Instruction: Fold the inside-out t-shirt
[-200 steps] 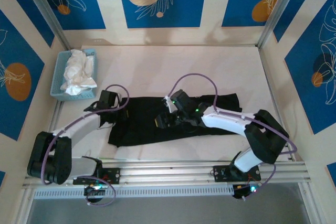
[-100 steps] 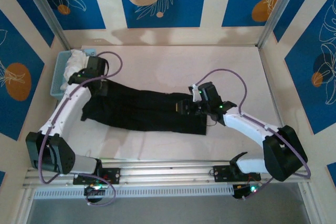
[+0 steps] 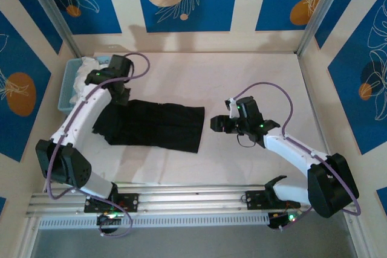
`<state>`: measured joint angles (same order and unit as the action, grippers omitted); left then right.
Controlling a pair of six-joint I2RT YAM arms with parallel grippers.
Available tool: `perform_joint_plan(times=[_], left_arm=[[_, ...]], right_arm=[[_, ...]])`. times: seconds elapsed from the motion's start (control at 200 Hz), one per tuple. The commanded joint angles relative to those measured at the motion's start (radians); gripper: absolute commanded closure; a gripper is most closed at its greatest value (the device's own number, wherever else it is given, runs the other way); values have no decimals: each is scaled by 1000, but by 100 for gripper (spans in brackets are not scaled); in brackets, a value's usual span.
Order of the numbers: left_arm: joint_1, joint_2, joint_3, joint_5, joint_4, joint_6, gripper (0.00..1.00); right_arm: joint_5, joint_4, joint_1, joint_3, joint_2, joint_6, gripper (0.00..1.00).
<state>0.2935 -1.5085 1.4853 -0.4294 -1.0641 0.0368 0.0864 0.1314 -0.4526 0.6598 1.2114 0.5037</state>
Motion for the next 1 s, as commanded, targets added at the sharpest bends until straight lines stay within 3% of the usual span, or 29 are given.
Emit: perform_joint_plan(times=[0.0,0.115,0.29,0.33,0.39,0.515,0.605,0.71,0.855,0.995], left_arm=[[119,15,-3,224,9,202,100],[269,-34,-72,397,184,362,97],[404,-202,-77,674,512,547,49],[407,-228,-66,719,543,564,45],[406,-226,-56,709,530,550,40],[389,-115,-120,557,440,461,30],[352,-5,-243,495,429,436,26],[320,89,-368,500,423,441,26],[355,173,-532,559,471,509,31],[426,235,-649,525,479,578,35]], right_arm=[[3,47,16,11,-21,-23,39],[-3,76,39,24,-27,-38,39],[-10,89,71,15,-58,-42,38],[-8,86,72,13,-58,-38,38],[2,72,68,10,-53,-24,38],[14,27,43,15,-23,12,38],[24,-25,2,43,37,31,36],[28,-45,-37,131,164,41,35],[51,-50,-74,292,387,65,34],[107,-88,-75,372,534,116,38]])
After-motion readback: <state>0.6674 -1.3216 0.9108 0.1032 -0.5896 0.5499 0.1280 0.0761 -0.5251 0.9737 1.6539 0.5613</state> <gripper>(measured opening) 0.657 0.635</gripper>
